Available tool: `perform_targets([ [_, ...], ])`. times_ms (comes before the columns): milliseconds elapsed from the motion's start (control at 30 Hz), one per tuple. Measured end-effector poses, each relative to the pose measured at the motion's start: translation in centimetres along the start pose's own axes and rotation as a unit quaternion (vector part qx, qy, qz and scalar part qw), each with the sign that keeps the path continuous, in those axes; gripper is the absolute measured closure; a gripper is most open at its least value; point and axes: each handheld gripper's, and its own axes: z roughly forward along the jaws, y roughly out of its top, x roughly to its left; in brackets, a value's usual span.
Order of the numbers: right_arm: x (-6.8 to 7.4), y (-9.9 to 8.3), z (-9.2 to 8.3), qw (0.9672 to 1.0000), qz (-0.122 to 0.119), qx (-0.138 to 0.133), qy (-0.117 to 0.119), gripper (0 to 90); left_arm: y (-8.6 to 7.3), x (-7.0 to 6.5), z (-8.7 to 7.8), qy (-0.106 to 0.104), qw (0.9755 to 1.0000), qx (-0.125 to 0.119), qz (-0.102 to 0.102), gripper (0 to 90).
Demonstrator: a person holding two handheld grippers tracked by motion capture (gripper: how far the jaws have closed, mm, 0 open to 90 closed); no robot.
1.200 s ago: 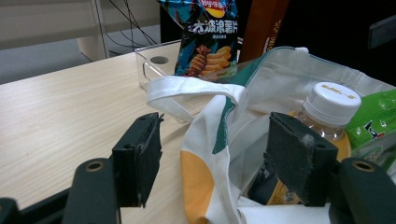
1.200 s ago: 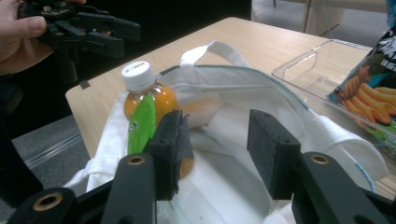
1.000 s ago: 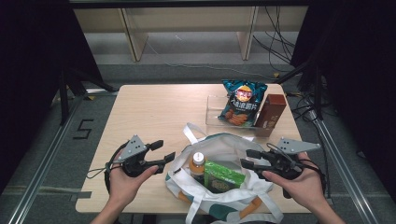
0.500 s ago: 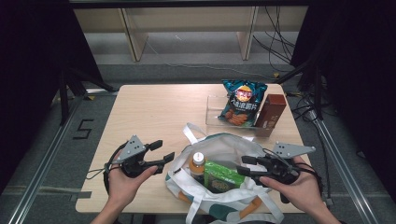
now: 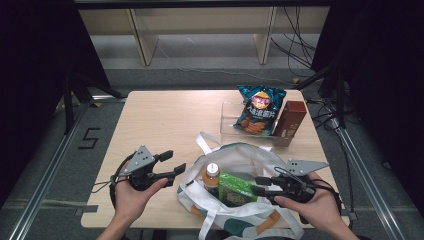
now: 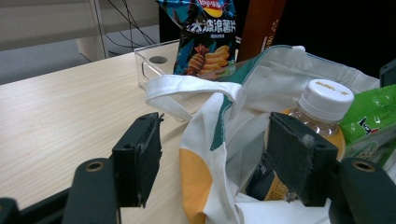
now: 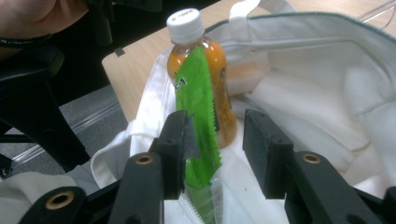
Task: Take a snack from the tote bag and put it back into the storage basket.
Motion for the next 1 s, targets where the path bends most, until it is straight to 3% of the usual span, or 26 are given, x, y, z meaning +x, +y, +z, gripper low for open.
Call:
perform_targets([
  [300, 0.1, -0.34, 0.24, 0.9999, -0.007, 0.01, -0.01, 73.0, -0.02, -0.04, 0.03, 0.0, 1.0, 0.001, 0.0, 34.9],
  [400, 0.29, -0.34, 0.21, 0.9998, 0.001, 0.018, -0.009, 76.9, -0.05, -0.02, 0.03, 0.0, 1.0, 0.001, 0.0, 35.0],
  [567, 0.3, -0.4, 0.21, 0.9995, -0.011, 0.023, -0.017, 89.5, -0.04, -0.04, 0.03, 0.0, 1.0, 0.001, 0.0, 34.9],
  [667, 0.28, -0.38, 0.19, 0.9991, -0.025, 0.028, -0.022, 90.0, -0.07, -0.05, 0.03, 0.0, 1.0, 0.002, 0.0, 34.9],
  [700, 0.51, -0.4, 0.23, 0.9992, -0.016, 0.029, -0.023, 90.0, -0.07, -0.05, 0.04, 0.0, 1.0, 0.002, 0.0, 34.9],
  [767, 0.4, -0.27, 0.16, 0.9983, -0.041, 0.024, -0.035, 90.0, -0.06, -0.03, 0.04, 0.0, 1.0, 0.002, 0.0, 34.9],
  [800, 0.63, -0.27, 0.14, 0.9986, -0.032, 0.029, -0.031, 90.0, -0.07, -0.02, 0.04, 0.0, 1.0, 0.002, 0.0, 34.9],
  [900, 0.62, -0.17, 0.21, 0.9971, -0.059, 0.018, -0.045, 90.0, -0.11, -0.04, 0.04, 0.0, 1.0, 0.003, 0.0, 34.9],
  [967, 0.76, -0.06, 0.15, 0.9963, -0.065, 0.013, -0.055, 90.0, -0.12, -0.06, 0.03, -0.001, 1.0, 0.002, -0.001, 34.9],
  [1000, 0.96, -0.02, 0.09, 0.9968, -0.056, 0.013, -0.056, 90.0, -0.11, -0.07, 0.02, -0.001, 1.0, 0.002, -0.001, 34.9],
])
